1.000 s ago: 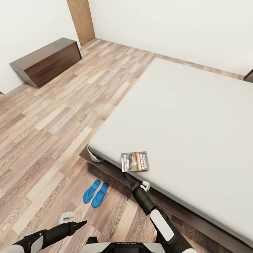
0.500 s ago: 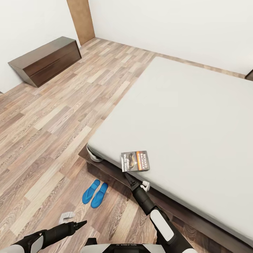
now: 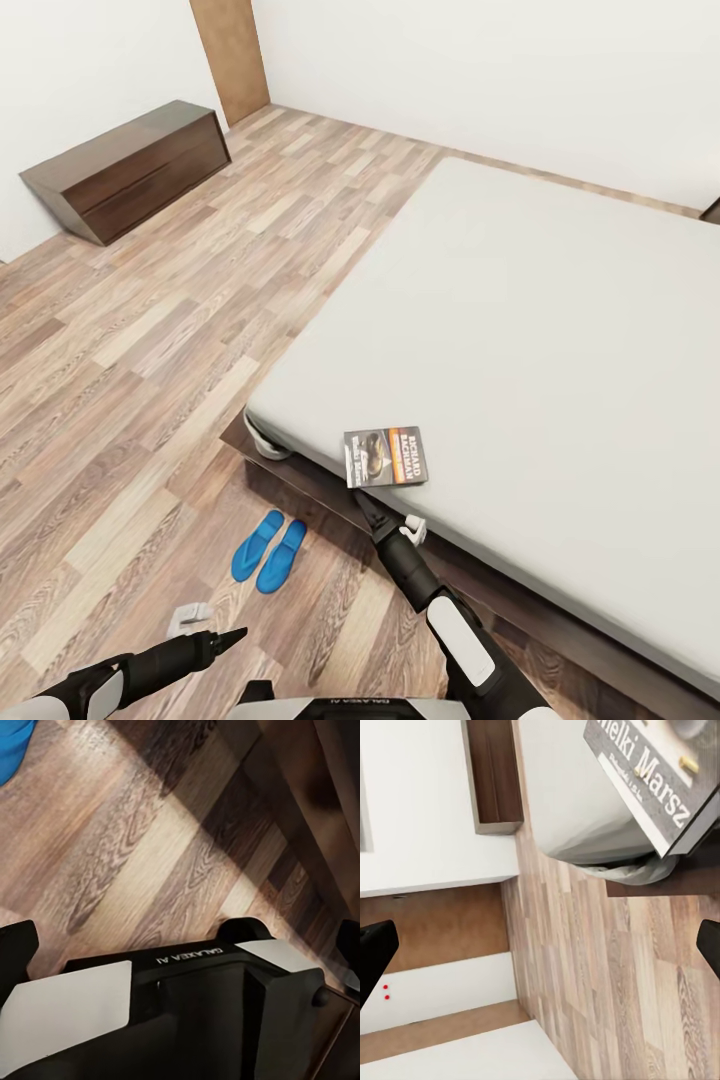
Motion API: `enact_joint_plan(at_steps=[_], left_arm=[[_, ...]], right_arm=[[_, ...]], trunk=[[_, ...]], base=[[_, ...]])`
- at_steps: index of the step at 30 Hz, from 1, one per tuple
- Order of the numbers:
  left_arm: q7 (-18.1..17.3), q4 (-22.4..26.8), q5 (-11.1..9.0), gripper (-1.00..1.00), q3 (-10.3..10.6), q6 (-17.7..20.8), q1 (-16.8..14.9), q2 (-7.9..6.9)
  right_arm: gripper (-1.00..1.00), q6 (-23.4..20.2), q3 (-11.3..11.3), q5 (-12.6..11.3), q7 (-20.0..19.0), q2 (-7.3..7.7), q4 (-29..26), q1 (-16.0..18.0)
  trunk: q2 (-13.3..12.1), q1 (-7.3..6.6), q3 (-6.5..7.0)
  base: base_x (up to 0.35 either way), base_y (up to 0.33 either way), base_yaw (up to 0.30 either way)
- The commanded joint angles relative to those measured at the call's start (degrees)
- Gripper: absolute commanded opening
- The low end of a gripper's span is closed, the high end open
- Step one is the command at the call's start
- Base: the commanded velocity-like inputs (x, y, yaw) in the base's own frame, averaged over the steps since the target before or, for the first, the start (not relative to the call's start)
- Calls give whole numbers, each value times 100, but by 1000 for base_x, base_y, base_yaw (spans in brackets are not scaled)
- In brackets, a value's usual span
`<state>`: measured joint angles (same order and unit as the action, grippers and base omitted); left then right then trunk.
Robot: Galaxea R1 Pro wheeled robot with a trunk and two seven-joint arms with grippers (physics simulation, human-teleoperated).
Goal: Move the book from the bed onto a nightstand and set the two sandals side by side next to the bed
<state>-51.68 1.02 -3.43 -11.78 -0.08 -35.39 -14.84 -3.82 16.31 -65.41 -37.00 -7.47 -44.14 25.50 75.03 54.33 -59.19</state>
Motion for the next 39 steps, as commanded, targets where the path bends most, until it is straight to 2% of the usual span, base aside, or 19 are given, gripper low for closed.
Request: enact_joint_plan(at_steps=[1, 13, 25, 39], left_arm=[[-17, -6, -35, 100, 18, -1, -2, -2], [-17, -6, -35, 100, 18, -1, -2, -2], [-31, -6, -35, 100, 10, -1, -2, -10], [-27, -6, -35, 100, 10, -1, -2, -10]], right_arm=[[100, -40, 3, -60, -18, 0, 2, 2], [100, -40, 3, -60, -18, 0, 2, 0], [100, -40, 1, -60, -18, 0, -4, 2], [100, -40, -5, -60, -18, 0, -7, 0]], trunk=[[43, 23, -21], [525, 286, -237], [525, 286, -237], [525, 286, -237]], base=[[0, 0, 0], [0, 0, 0], [0, 2, 0], [0, 96, 0]])
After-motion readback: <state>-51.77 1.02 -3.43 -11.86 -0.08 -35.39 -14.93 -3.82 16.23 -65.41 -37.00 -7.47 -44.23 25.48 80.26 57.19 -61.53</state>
